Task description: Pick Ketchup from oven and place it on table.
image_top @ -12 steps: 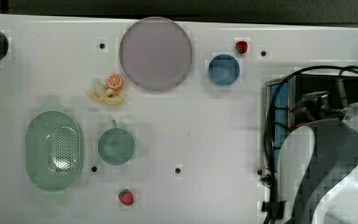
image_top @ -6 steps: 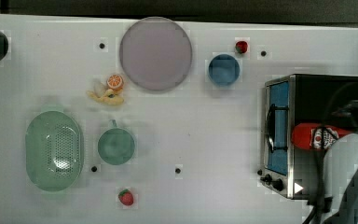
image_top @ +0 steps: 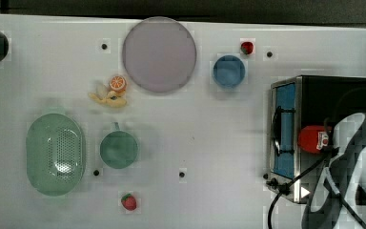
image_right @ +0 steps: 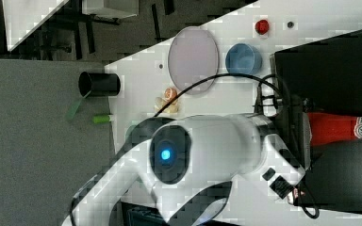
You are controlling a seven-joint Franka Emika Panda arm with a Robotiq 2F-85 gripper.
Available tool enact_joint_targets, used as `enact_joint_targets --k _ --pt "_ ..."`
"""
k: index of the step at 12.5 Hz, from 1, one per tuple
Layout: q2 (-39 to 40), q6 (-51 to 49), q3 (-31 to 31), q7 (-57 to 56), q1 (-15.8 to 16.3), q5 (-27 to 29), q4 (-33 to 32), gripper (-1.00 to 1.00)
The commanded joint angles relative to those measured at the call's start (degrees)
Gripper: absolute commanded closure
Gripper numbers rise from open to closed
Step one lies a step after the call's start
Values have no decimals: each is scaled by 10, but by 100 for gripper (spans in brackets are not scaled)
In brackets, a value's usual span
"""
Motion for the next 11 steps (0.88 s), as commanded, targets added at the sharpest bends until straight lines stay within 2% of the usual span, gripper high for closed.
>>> enact_joint_targets --k 1,3,4,5,9,11 --pt "-11 -8 15 5 4 27 5 -100" --pt "-5 -8 16 5 2 33 -1 -100" --pt "-5 -8 17 5 2 34 -4 -49" --pt "-7 -8 17 5 2 34 -2 -26" --pt "-21 -9 17 4 8 26 23 -21" --pt "-48 -60 20 3 22 -18 71 -21"
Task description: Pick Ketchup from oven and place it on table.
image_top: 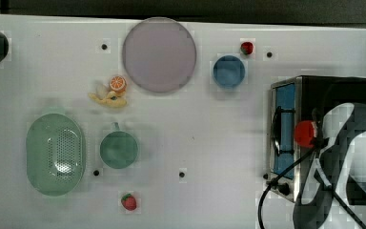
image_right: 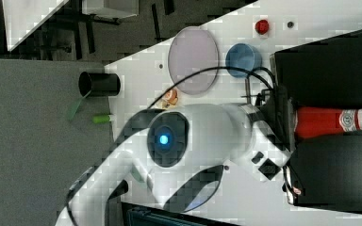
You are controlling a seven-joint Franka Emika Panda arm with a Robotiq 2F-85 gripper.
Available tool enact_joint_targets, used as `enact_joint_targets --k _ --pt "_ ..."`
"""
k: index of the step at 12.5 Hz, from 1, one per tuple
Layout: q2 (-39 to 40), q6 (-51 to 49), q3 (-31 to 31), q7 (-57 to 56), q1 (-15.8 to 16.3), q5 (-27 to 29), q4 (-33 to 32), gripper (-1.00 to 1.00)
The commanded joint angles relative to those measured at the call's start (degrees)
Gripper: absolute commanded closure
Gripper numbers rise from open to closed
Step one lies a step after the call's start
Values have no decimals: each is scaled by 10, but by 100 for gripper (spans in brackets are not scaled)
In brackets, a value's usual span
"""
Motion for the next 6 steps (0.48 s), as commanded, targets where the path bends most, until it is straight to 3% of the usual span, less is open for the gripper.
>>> enact_joint_targets --k 1,3,6 --pt "-61 -78 1 4 24 -60 74 -21" --pt "-117 -213 36 4 63 -61 125 -21" --pt "-161 -242 132 4 97 -63 125 -21"
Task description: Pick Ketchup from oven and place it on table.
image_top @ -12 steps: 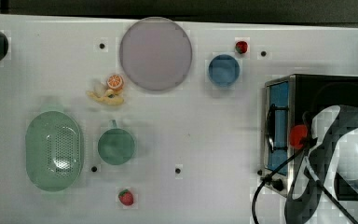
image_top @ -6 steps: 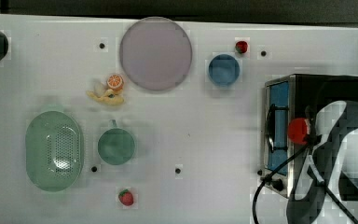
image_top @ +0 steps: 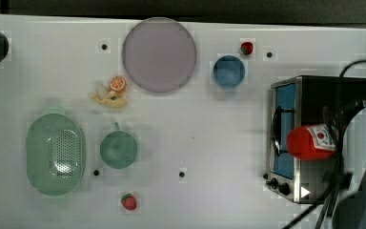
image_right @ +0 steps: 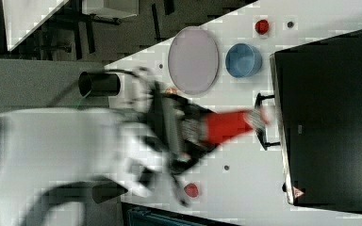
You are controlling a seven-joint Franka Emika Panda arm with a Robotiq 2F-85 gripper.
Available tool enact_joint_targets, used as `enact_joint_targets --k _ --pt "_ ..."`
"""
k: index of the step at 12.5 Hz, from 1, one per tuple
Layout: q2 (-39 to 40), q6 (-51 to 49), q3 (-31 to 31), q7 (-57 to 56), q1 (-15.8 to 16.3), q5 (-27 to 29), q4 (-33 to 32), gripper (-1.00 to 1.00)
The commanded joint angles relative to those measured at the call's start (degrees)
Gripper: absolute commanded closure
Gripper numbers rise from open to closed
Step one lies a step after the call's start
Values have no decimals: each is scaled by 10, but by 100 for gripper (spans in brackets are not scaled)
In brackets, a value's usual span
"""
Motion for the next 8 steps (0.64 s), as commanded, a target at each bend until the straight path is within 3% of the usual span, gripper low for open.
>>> enact_joint_targets --k 1,5,8 --pt "-21 6 108 4 59 3 10 -21" --pt "-20 8 195 4 64 3 -14 -21" --pt "-20 66 233 4 65 -30 -95 -21"
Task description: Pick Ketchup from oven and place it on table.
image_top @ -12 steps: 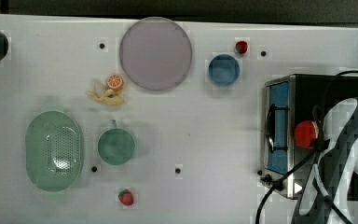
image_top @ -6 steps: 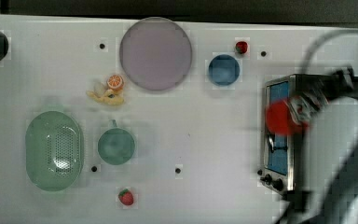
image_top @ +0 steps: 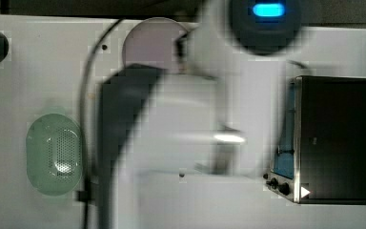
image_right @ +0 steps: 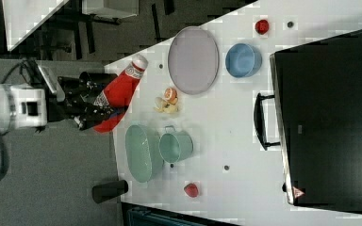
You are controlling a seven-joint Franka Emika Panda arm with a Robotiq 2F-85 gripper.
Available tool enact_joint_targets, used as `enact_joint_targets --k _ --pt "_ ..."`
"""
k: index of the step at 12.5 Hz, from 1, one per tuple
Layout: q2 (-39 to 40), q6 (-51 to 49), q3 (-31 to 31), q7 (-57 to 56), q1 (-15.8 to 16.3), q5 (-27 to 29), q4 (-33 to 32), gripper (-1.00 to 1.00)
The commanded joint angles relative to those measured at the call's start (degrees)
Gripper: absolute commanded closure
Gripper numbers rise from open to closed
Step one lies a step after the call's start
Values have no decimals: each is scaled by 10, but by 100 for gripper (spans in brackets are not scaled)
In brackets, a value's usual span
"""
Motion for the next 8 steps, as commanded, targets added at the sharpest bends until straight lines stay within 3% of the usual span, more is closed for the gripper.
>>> enact_joint_targets --k 1,5,8 --pt "-2 80 10 1 -33 -27 -121 -21" --pt "23 210 10 2 -33 -27 -240 -21" --pt "112 351 12 2 -33 -27 -303 -21"
